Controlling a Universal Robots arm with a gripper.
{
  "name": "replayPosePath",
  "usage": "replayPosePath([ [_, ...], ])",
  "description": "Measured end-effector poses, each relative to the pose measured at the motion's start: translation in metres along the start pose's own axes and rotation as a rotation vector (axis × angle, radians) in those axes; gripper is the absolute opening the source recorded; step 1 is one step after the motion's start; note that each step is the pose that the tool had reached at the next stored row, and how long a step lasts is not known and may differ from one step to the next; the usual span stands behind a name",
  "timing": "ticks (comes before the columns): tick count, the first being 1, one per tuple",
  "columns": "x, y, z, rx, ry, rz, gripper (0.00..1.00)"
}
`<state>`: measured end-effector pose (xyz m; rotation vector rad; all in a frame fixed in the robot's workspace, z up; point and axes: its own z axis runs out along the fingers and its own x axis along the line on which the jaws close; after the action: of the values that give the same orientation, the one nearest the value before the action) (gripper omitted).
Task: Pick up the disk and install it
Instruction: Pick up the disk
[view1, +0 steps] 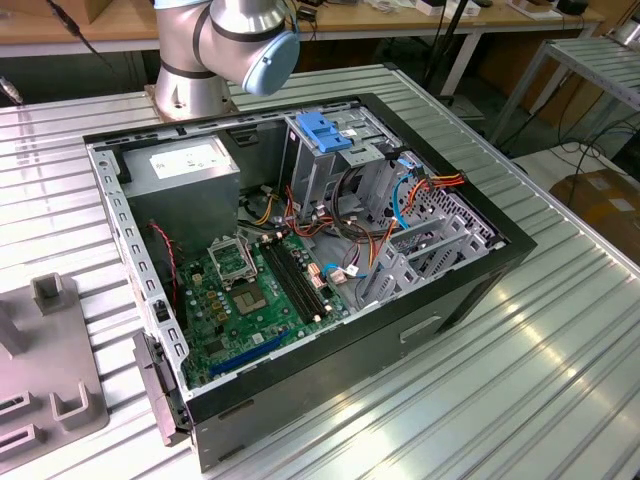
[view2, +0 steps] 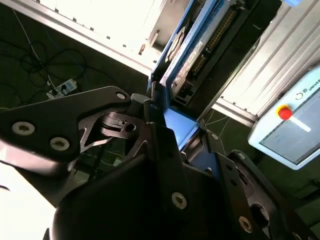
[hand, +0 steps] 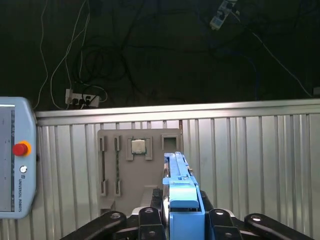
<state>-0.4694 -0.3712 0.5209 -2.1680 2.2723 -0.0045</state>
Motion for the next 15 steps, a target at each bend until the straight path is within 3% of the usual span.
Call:
replayPosePath([
  [1, -0.0001, -0.0033, -0.0021, 0.0001, 0.0000, 0.000, 0.37],
  [7, -0.0004, -0.0097, -0.0020, 0.0001, 0.0000, 0.000, 0.37],
  [15, -0.0007, -0.0145, -0.0020, 0.0001, 0.0000, 0.000, 0.37],
])
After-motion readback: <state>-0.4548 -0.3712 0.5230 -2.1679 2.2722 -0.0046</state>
